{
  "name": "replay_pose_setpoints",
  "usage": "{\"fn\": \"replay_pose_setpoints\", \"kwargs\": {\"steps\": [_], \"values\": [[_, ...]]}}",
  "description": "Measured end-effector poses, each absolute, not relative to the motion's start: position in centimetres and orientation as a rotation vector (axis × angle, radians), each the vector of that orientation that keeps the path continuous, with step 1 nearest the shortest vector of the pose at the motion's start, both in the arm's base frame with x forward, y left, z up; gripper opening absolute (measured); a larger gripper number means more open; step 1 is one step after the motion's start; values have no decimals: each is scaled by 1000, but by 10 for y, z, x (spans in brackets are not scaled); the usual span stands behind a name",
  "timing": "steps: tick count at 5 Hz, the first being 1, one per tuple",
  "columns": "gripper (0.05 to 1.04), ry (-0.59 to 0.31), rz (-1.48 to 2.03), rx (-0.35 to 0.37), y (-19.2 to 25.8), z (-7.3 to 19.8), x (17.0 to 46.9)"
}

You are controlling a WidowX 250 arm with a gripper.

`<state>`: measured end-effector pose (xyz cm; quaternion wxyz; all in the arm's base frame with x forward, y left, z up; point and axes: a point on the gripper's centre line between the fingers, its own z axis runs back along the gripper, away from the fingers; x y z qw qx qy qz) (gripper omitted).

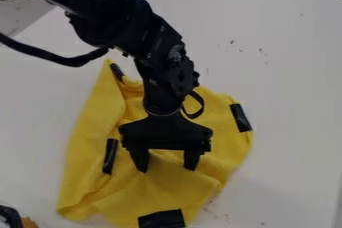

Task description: Move the cloth to top left of the table

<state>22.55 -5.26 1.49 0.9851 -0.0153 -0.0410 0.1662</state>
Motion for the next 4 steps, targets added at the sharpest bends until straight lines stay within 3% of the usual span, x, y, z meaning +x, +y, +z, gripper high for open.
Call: {"fn": "replay_pose_setpoints", "kwargs": {"steps": [2,3,4], "values": [[1001,-82,308,-63,-70,12,244],[1001,-66,298,-16,-71,14,239],[1001,-82,295,27,-71,34,237]]}}
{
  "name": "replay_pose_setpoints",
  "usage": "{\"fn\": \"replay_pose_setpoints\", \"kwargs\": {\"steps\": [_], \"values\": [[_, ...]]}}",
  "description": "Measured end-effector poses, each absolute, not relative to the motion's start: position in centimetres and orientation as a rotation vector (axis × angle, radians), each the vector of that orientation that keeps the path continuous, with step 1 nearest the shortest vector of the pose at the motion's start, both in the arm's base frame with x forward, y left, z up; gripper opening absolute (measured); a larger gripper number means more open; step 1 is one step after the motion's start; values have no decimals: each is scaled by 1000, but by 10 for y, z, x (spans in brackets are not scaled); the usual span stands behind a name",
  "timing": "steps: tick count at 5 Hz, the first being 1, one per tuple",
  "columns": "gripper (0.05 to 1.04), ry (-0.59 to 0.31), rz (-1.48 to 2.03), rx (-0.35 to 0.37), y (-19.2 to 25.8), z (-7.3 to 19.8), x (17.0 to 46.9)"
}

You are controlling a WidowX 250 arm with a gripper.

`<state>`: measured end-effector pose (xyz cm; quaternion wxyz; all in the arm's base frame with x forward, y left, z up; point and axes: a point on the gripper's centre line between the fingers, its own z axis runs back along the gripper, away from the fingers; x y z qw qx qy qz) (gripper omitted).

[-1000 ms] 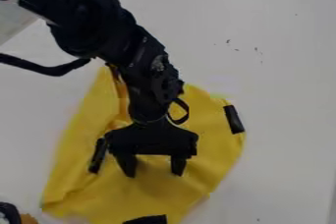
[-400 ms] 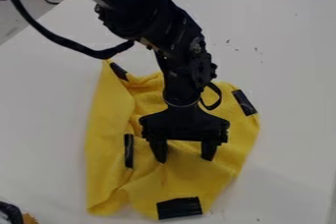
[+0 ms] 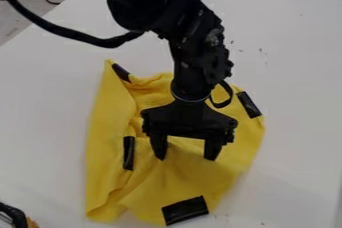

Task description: Move the cloth to top left of the table

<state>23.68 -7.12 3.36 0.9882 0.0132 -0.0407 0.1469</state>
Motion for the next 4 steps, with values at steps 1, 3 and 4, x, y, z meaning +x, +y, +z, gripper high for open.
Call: {"fn": "replay_pose_setpoints", "kwargs": {"steps": [1,3,4], "values": [[1001,-89,279,78,-68,53,231],[1001,-144,256,94,-73,86,223],[1001,-155,225,84,-75,86,225]]}}
